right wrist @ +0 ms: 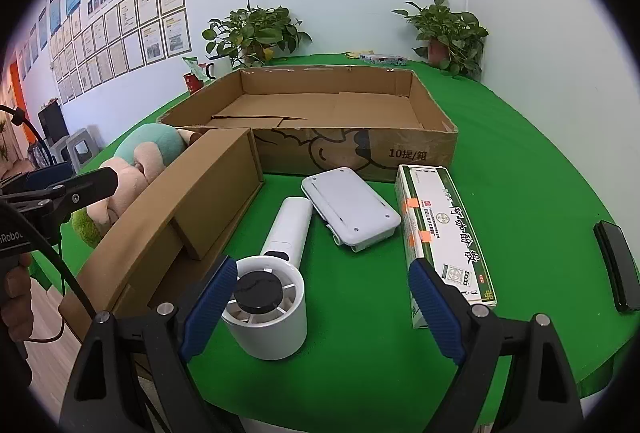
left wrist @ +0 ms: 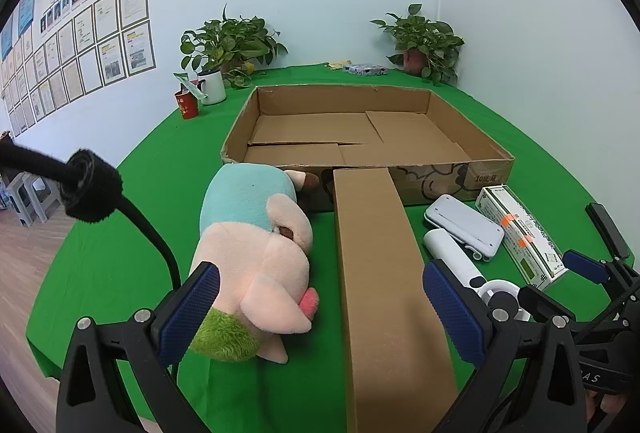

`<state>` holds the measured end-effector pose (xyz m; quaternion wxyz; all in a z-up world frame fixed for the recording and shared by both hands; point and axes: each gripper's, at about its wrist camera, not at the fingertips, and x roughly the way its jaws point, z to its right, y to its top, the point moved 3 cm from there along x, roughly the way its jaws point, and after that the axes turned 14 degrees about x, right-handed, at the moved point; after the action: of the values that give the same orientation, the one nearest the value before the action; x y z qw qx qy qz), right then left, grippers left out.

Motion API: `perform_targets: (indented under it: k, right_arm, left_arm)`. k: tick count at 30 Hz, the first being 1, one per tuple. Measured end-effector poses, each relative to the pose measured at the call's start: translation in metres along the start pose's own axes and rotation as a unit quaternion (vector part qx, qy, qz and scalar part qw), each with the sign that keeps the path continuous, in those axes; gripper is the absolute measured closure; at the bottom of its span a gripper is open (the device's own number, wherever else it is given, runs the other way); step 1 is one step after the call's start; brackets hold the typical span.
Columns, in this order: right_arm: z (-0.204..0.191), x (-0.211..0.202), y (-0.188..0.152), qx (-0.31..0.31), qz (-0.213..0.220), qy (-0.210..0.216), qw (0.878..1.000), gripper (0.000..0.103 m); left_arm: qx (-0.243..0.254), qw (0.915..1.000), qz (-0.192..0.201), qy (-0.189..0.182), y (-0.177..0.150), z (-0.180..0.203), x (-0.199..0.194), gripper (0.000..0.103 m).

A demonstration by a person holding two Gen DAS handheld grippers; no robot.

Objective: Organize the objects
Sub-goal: 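Move the left gripper to the plush pig and close on it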

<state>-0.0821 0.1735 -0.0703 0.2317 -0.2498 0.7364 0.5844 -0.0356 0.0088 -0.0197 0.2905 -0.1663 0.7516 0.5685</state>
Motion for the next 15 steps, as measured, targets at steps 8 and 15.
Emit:
perform_targets:
  k: [8, 15]
  right_arm:
    - [-0.004, 0.003, 0.001, -0.007, -0.002, -0.002, 1.0, 0.015]
    - [-0.012, 0.001, 0.01, -0.003, 0.002, 0.008, 1.0, 0.015]
  left_arm:
    - [-0.005, 1.0, -0.002, -0.003, -0.002, -0.009, 0.006, 0.001]
    - [-0.025, 0.9997, -0.003, -0.001, -0.009, -0.035, 0.01, 0.001]
